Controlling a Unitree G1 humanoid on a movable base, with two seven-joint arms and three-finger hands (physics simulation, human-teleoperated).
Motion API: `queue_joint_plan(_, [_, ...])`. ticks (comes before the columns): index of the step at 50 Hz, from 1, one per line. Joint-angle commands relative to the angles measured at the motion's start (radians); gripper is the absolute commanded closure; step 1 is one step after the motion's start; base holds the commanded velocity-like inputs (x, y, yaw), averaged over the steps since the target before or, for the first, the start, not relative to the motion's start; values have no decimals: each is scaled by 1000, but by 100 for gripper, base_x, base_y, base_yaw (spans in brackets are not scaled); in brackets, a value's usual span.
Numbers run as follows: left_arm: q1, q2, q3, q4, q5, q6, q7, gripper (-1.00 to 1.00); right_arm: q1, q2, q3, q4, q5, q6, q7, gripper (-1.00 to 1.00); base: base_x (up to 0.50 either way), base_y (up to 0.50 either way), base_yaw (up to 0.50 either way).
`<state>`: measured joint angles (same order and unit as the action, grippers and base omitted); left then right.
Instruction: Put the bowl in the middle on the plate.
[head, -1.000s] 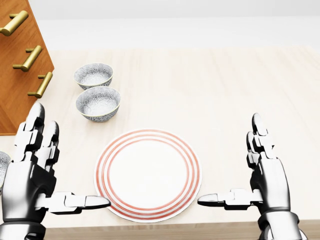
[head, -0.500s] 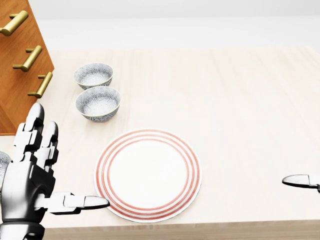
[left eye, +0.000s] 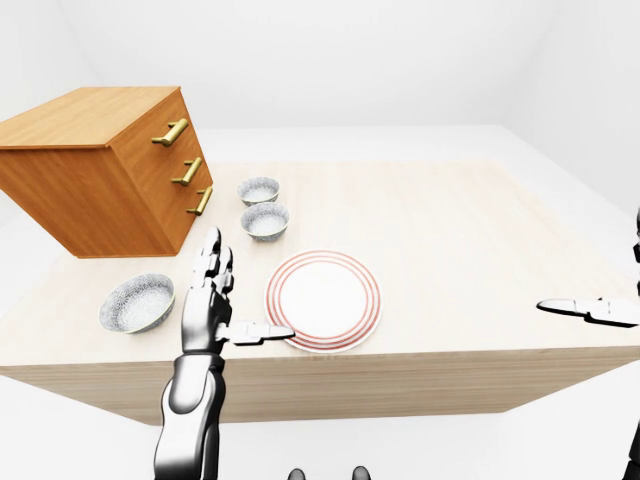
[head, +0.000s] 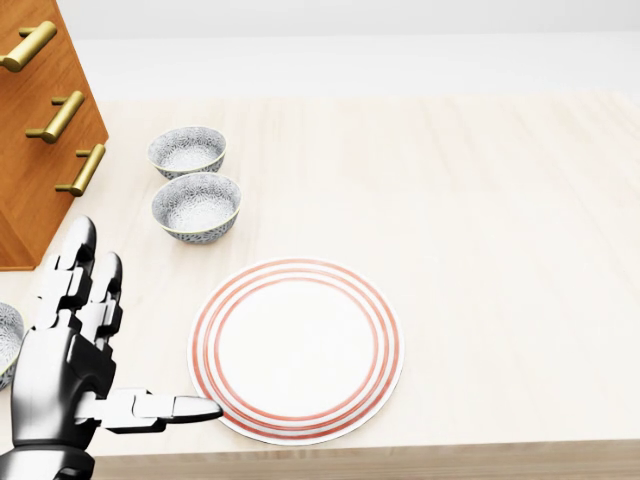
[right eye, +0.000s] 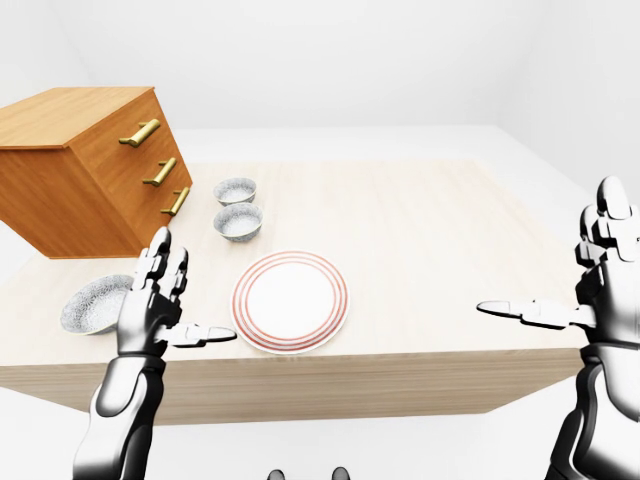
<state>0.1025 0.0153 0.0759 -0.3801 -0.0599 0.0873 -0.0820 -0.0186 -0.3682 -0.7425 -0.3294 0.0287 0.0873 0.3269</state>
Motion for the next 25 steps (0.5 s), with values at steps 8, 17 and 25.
queue_joint_plan(8, [6, -5, -13, 16, 5, 0, 5, -100, -13, 17, 17, 3, 19, 0, -83, -100, 0, 0, 0])
queue_joint_plan(17, [0, 0, -6, 0, 7, 0, 8, -100, -6, 20, 37, 9, -10, 0, -90, -100, 0, 0, 0])
queue_joint_plan(25, [0, -1, -6, 0, 8, 0, 8, -100, -6, 21, 37, 9, -10, 0, -89, -100, 0, 0, 0])
